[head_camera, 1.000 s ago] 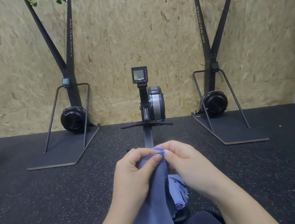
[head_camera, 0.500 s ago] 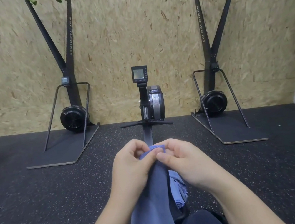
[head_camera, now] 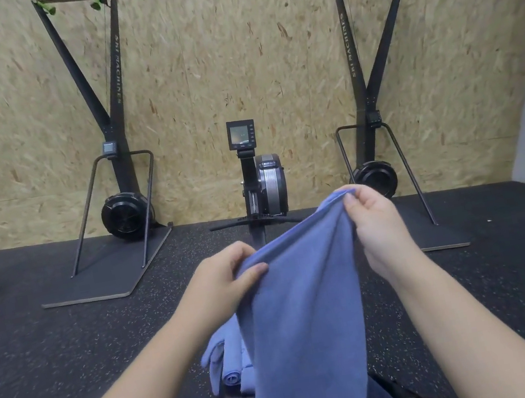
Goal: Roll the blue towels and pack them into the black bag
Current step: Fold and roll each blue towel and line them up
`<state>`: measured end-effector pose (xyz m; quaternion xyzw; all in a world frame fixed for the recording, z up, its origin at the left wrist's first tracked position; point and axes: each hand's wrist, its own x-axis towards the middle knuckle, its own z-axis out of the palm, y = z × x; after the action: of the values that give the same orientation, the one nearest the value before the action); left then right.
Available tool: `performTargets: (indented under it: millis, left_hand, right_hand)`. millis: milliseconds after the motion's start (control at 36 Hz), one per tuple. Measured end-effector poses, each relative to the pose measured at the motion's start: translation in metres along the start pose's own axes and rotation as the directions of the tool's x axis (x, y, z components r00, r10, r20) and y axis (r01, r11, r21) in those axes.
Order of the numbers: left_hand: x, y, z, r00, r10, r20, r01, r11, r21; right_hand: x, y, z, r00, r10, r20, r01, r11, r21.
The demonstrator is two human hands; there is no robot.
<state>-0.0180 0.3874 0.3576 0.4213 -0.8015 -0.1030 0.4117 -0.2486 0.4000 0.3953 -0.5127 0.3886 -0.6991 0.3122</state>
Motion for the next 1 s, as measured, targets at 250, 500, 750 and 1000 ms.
performTargets:
  millis: [250, 500, 750, 1000]
  left_hand:
    - [-0.001, -0.056, -0.041, 0.961, 0.246, -0.123, -0.127, 0.795, 0.594]
    - [0.007, -0.070, -0.051, 0.940, 0.326, -0.100, -0.156, 0.673, 0.723]
    - [0.008, -0.072, -0.052, 0.957, 0.292, 0.000, -0.161, 0.526, 0.835]
    - [0.008, -0.073, -0.048, 0.998, 0.061, 0.028, -0.056, 0.526, 0.848]
  right_hand:
    - [0.025, 0.031, -0.062, 0.978, 0.076, -0.196, -0.102, 0.987, -0.127]
    - [0.026, 0.049, -0.064, 0.979, -0.090, -0.185, -0.049, 0.770, -0.636]
    - [0.025, 0.056, -0.061, 0.975, -0.106, -0.196, -0.037, 0.791, -0.610]
    - [0.026, 0.055, -0.053, 0.981, -0.066, -0.180, -0.050, 0.818, -0.574]
